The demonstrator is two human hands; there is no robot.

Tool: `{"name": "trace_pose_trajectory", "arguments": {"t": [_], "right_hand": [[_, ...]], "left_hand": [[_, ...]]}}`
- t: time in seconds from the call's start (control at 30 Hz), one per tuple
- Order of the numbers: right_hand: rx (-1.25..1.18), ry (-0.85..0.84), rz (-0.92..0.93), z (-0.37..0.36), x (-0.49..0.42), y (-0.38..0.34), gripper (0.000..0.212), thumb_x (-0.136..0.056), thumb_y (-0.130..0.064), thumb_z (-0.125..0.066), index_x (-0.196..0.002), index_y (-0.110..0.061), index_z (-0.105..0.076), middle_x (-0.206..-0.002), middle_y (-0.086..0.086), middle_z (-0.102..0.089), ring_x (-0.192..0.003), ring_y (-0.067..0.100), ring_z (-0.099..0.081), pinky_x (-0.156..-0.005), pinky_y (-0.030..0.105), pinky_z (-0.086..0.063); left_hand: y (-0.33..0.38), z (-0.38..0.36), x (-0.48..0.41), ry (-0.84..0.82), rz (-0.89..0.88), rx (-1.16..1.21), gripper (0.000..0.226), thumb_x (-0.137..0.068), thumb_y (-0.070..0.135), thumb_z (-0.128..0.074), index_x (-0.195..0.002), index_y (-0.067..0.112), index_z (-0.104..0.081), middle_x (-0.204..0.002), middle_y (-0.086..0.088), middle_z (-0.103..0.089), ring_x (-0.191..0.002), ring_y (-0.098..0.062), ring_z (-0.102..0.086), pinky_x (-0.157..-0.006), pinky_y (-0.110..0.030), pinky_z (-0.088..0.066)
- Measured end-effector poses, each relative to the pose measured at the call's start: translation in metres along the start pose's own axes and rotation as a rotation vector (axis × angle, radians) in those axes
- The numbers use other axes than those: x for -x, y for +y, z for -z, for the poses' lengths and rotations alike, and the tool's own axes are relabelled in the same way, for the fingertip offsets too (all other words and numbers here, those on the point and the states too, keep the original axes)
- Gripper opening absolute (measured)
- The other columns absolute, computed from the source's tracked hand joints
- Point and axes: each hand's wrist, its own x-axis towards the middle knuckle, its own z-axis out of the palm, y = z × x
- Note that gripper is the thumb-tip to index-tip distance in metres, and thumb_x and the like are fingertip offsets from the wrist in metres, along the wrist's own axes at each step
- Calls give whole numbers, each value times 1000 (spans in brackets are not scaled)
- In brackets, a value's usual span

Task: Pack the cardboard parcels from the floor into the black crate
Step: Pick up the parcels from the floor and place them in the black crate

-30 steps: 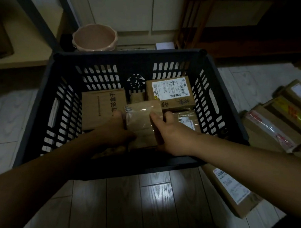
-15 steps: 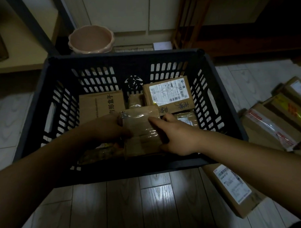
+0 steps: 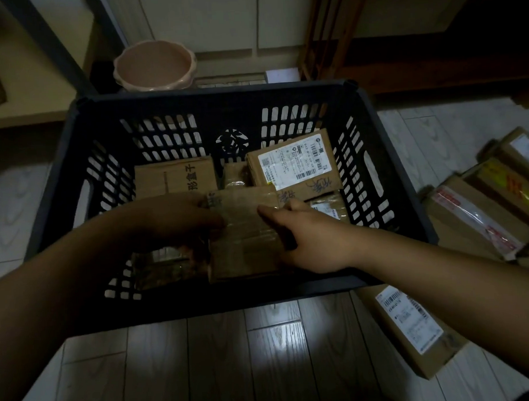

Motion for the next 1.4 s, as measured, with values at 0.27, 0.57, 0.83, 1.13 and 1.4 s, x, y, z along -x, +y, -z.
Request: {"name": "trace_pose_trajectory", "arguments": {"t": [0.27,0.57,0.83,1.13,1.4], "right_hand": [[55,-23,-48,-8,-15,2,79,-86,-24,-67,-150,-26,-22,-135,14,-33,-124,34,-43,-100,30,-40],[18,121,-3,-10,-18,1,78,-89,-15,-62,-151,-22,-17,-135,9,-29,-121,29,-44,-95,20,-35],[34,56,-20,-12,-14,-7,76,-87,-19,-66,-149,-26,-24,-132,8,-32,-120,28,-46,-99,28,-41],[84,-24,-92,-12,-20,-5,65,-87,-29,-67,-143,-18,-35,-131,13,-33,-116,33,-49,-93,26,-40],[26,-80,-196,-14,-26,10,58,-83,-40,-68,-130,-13,-48,-131,15,-49,-115,27,-50,-90,27,-43]], "left_hand": [[0,-15,-12,111,64,31,13,-92,17,-56,-85,6,-56,-79,-14,-65,-60,-23,-60,-59,-33,-51],[-7,-16,-19,242,-68,140,31,-83,3,-65,-105,21,-50,-104,-10,-60,-89,-26,-64,-81,-45,-57],[-15,-7,-15,167,5,67,41,-87,4,-61,-119,19,-41,-101,-12,-61,-81,-25,-64,-63,-33,-55],[-22,-23,-41,129,-59,-109,34,-87,11,-63,-107,21,-36,-97,2,-50,-74,-11,-56,-47,-14,-49],[-25,-30,-60,38,-139,-165,52,-81,17,-71,-126,20,-45,-109,-4,-60,-90,-18,-64,-71,-34,-58]]}}
